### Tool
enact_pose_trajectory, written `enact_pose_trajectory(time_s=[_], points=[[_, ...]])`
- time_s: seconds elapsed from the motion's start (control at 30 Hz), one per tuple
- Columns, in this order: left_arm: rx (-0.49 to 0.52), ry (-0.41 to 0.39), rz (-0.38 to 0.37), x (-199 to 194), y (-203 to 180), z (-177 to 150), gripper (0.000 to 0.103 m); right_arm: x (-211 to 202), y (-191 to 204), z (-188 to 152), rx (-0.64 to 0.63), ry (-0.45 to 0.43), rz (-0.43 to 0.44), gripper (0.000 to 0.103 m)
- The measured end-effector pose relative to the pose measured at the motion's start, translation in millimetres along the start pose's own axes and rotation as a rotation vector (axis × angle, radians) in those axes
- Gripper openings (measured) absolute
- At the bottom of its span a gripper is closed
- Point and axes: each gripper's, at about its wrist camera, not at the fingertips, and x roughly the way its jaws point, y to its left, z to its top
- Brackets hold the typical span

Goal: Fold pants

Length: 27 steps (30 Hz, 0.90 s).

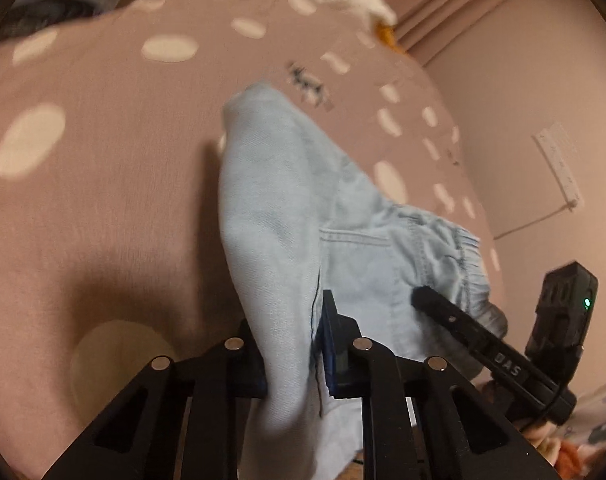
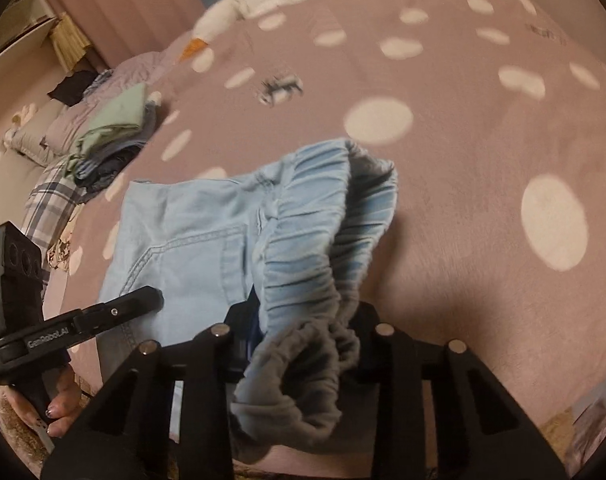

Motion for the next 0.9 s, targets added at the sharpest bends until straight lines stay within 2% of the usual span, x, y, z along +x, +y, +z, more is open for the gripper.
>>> enact_pose_trajectory(time_s=[0.13,0.27,0.37,0.53,0.6,0.67,0.73,0.8,0.9], points=[[0.065,-0.094,0.021,-33.6,-10.9,16.7,0.017,-15.0,22.4,23.0,-0.061,-0.064,0.022,0.033],[0.079,-0.127,0.052,-39.6,-0.7,35.5,0.017,-15.8,40.7,49.5,-0.116,-0.100,0.039,0.034],[0.049,-0.129,0.069,-32.5,13.9,46.9,0.017,-5.1,53.8,63.5,-0.166,-0.100,0.020,0.034],[0.039,-0.104,0.135,-7.5,34.0,59.0,0.017,32.0,60.7,77.5,-0.177,-0.037,-0.003,0.034],[0.026,-0.078,0.160,6.5,43.2,60.2,0.017,51.5,60.5,79.3,-0.185,0.003,-0.026,0.035],[0.012,-0.026,0.216,27.5,52.6,57.9,0.017,68.3,61.3,77.3,-0.190,0.043,-0.046,0.036],[0.015,-0.018,0.240,33.9,56.0,53.7,0.023,86.5,58.9,73.3,-0.191,0.080,-0.091,0.044],[0.019,-0.028,0.240,31.5,54.7,52.1,0.024,96.6,53.7,70.2,-0.175,0.103,-0.131,0.054],[0.008,-0.009,0.253,25.3,53.2,52.2,0.030,90.4,46.8,69.6,-0.129,0.103,-0.128,0.057]])
